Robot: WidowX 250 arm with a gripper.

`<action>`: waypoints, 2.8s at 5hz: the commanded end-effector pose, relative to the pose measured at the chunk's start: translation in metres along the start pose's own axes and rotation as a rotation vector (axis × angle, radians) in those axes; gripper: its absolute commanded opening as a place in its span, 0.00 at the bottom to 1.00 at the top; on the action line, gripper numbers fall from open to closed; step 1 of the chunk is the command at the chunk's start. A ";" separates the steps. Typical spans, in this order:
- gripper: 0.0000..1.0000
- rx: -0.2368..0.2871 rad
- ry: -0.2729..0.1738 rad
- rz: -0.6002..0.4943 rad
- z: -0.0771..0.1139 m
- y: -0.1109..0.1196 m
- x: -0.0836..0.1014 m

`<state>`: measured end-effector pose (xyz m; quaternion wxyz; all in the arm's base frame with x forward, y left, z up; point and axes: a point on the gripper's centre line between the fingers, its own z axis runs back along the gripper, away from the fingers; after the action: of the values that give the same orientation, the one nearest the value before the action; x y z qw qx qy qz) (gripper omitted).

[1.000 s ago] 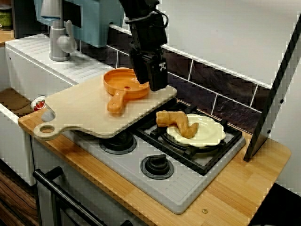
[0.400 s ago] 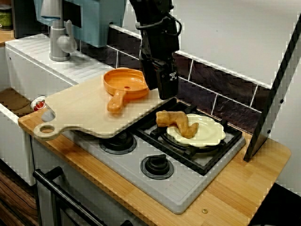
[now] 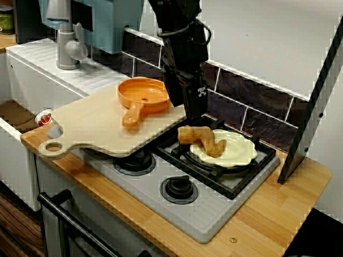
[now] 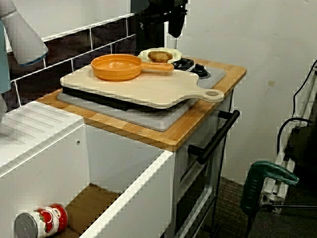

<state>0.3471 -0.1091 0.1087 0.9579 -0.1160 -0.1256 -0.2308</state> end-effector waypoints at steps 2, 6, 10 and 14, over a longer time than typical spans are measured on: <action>1.00 0.163 -0.116 0.076 0.025 -0.001 0.002; 1.00 0.098 -0.094 0.004 0.010 0.003 -0.004; 1.00 0.025 -0.133 -0.122 -0.003 0.003 -0.005; 1.00 0.040 -0.127 -0.124 -0.025 0.009 0.000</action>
<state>0.3548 -0.1087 0.0677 0.9401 -0.1059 -0.1734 -0.2737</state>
